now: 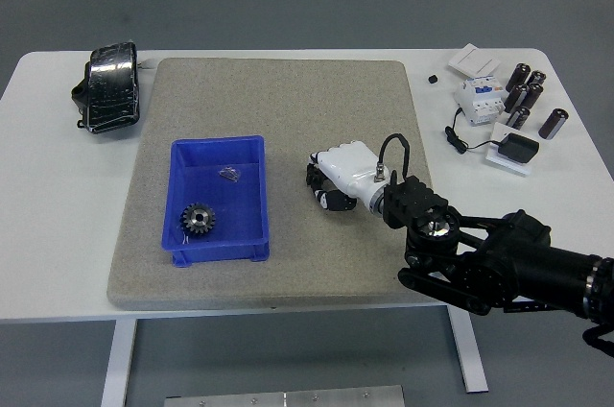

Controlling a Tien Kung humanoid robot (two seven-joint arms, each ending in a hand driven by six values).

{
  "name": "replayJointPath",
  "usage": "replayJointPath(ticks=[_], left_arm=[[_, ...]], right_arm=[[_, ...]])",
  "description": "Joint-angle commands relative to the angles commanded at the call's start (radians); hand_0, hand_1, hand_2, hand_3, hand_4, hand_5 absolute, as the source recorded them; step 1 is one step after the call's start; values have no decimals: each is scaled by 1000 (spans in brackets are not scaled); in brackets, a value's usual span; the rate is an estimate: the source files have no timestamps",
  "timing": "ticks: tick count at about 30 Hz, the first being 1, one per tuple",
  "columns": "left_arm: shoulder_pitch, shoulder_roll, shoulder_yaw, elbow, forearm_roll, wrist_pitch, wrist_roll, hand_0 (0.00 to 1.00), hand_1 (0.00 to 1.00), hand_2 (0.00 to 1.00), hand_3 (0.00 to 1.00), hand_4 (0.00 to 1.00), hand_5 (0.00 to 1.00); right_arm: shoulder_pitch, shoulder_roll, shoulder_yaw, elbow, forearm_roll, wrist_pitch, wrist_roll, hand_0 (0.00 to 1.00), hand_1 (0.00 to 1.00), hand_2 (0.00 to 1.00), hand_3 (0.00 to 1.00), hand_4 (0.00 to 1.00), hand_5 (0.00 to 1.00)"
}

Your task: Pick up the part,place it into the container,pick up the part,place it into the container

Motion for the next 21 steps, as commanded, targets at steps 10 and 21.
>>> replayJointPath(ticks=[10, 21], left_arm=[[2, -1, -2, 0, 1, 1, 1, 691, 684, 672, 614, 740, 259], [4, -1, -5, -1, 6, 1, 3, 691, 682, 673, 613, 739, 258]], right_arm=[[-20, -12, 107, 179, -64, -18, -25, 292, 444, 481, 675, 379, 294], [-23, 85, 50, 285, -117, -80, -55, 699, 831, 826, 723, 648, 351]])
